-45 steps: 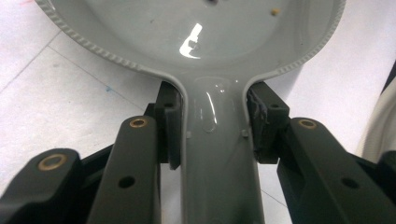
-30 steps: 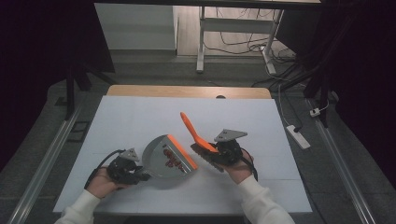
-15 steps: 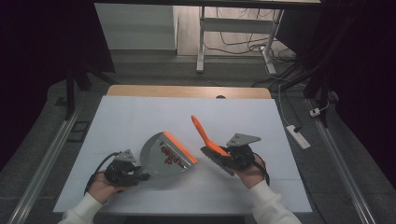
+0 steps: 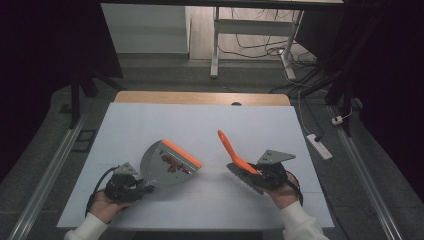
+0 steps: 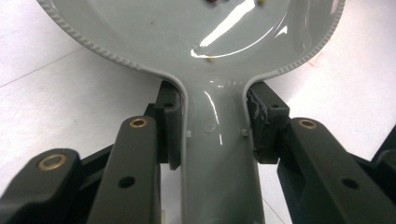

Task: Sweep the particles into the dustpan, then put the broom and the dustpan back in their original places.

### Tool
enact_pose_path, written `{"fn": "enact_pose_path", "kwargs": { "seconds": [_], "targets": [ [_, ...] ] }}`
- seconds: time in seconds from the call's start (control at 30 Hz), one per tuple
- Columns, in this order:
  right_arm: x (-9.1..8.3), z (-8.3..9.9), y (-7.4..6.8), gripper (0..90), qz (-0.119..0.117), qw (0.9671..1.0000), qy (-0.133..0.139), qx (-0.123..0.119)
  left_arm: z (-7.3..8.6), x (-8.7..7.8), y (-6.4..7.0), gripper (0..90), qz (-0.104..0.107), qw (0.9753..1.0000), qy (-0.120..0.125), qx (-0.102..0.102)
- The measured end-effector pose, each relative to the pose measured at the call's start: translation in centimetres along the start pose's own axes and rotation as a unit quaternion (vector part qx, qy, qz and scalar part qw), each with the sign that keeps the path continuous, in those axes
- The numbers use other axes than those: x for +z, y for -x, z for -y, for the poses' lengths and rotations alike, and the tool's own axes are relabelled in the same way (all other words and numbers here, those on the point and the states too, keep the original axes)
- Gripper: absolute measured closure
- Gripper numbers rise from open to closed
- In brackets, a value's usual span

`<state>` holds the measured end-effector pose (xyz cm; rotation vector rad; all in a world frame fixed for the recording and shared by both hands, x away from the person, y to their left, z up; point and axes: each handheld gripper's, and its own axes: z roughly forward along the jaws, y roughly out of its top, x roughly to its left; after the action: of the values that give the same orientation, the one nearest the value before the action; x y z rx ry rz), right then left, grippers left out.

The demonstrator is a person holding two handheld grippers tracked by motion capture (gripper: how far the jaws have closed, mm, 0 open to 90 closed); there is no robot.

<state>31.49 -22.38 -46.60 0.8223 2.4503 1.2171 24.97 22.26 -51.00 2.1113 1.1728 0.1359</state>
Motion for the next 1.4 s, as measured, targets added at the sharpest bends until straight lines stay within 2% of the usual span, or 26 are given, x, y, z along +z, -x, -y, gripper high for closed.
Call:
{"fn": "enact_pose_path", "kwargs": {
  "seconds": [0.17,0.4,0.77,0.9,1.1,1.2,1.4],
  "targets": [
    [-0.8,0.5,0.6,69.7,-0.001,0.9999,0.005,0.013,0.8,-0.4,-0.3,61.5,-0.019,0.9993,0.006,-0.032],
    [-1.3,0.8,0.8,69.7,-0.004,0.9997,0.002,0.023,1.7,-0.9,-0.9,61.5,-0.042,0.9961,0.015,-0.076],
    [-1.4,0.9,0.5,69.7,-0.019,0.9996,-0.001,0.023,1.9,-0.9,-1.1,61.5,-0.066,0.9914,0.026,-0.11],
    [-1.5,1.1,0.6,69.7,-0.022,0.9994,-0.003,0.028,2.0,-0.9,-1.3,61.5,-0.081,0.9884,0.031,-0.125],
    [-1.2,1.4,0.4,69.7,-0.026,0.9991,-0.015,0.03,2.2,-0.9,-1.6,61.5,-0.103,0.9822,0.04,-0.152],
    [-1.3,1.5,0.3,69.7,-0.024,0.999,-0.019,0.034,2.4,-0.6,-1.6,61.5,-0.12,0.9783,0.039,-0.164],
    [-1.1,2.2,0.7,69.7,-0.028,0.9975,-0.035,0.054,2.4,0.0,-1.7,61.5,-0.13,0.9743,0.034,-0.181]
  ]
}}
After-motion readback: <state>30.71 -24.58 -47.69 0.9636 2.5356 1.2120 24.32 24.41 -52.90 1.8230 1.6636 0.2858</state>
